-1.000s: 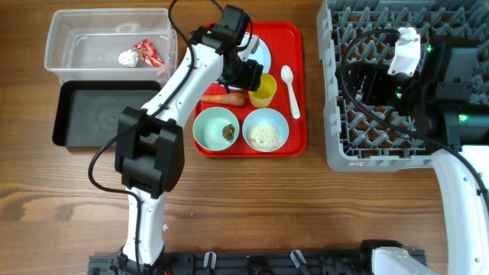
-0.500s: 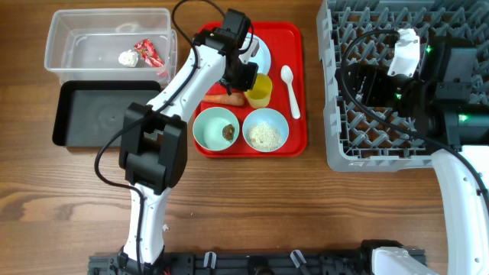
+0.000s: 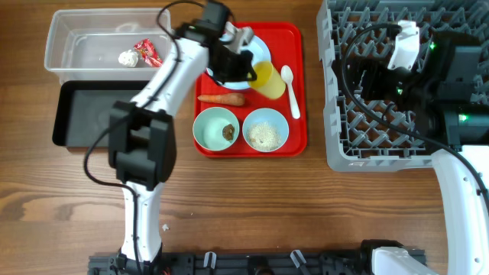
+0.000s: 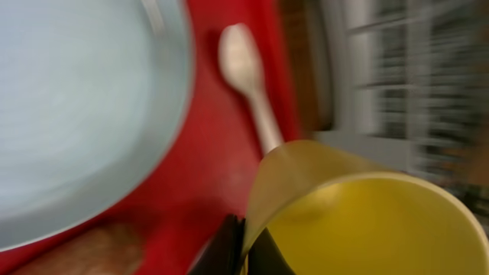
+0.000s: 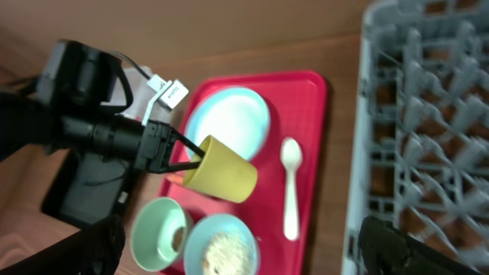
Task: Sort waste into correct bins and load items into the dishwasher rack
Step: 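Lift the yellow cup and hand it to the right gripper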
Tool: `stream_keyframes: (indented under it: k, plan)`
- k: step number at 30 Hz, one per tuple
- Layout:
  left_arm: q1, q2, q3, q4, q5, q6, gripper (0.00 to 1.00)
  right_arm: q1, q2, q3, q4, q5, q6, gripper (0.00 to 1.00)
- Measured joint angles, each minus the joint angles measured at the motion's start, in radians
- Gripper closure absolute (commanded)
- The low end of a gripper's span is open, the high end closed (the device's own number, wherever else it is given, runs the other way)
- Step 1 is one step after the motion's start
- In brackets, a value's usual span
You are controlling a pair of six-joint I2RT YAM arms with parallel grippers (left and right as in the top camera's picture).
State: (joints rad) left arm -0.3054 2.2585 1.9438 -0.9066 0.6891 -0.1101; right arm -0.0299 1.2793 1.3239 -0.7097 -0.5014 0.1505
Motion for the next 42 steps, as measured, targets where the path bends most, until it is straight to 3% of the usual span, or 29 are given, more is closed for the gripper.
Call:
stream_keyframes:
  k: [8, 13, 24, 30, 34, 42]
  plan:
    - [0.154, -0.013, 0.005, -0.002, 0.562, -0.005, 0.96, 0.019, 0.008, 0.000, 0.162, -0.181, -0.036, 0.00]
    - [0.179, -0.014, 0.006, -0.006, 0.765, -0.016, 0.96, 0.083, 0.075, 0.000, 0.216, -0.303, -0.112, 0.00]
    - [0.119, -0.014, 0.006, -0.072, 0.850, -0.031, 0.96, 0.172, 0.279, 0.000, 0.383, -0.505, -0.160, 0.01]
    - [0.103, -0.015, 0.006, -0.074, 0.859, -0.031, 0.96, 0.193, 0.336, 0.000, 0.458, -0.550, -0.159, 0.10]
    - [0.098, -0.015, 0.006, -0.077, 0.866, -0.038, 0.96, 0.200, 0.355, 0.000, 0.469, -0.553, -0.159, 0.21]
    - [0.089, -0.015, 0.006, -0.077, 0.867, -0.045, 0.96, 0.203, 0.374, 0.000, 0.471, -0.553, -0.155, 0.23]
